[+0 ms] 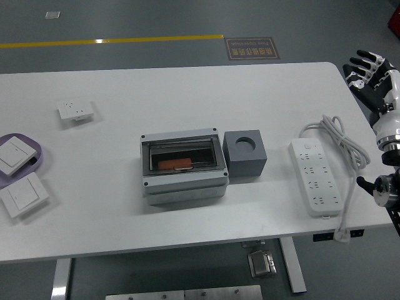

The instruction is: Pick up the cylinder from the cube,place it in the box,flap close box

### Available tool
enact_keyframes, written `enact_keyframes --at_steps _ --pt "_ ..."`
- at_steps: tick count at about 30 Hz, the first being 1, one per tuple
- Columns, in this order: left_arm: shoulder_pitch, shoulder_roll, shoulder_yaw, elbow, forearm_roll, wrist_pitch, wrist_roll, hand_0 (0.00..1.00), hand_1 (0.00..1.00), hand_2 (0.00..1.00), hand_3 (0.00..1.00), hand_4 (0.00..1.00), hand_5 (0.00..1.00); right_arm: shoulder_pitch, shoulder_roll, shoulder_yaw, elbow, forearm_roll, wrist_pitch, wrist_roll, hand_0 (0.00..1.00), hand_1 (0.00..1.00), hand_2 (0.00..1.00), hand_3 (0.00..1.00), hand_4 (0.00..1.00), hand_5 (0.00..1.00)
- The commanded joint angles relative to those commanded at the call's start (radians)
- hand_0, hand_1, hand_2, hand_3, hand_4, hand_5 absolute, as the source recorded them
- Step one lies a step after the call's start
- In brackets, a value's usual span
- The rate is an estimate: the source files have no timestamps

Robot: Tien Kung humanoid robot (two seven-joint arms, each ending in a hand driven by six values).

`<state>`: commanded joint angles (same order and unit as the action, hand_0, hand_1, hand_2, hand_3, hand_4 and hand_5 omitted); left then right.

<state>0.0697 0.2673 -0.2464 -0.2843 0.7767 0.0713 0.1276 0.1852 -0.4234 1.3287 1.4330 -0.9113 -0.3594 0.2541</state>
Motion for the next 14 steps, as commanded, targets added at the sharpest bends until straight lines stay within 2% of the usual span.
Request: enact_keyframes --at_steps 14 --pt "0.002 0.0 0.002 0.0 -0.001 0.0 0.0 0.624 0.608 0.541 0.63 0.691 0.316 0.0 0.002 0.002 -0.003 0.005 0.001 0.004 0.69 0.649 0.648 0.652 0.785 0.177"
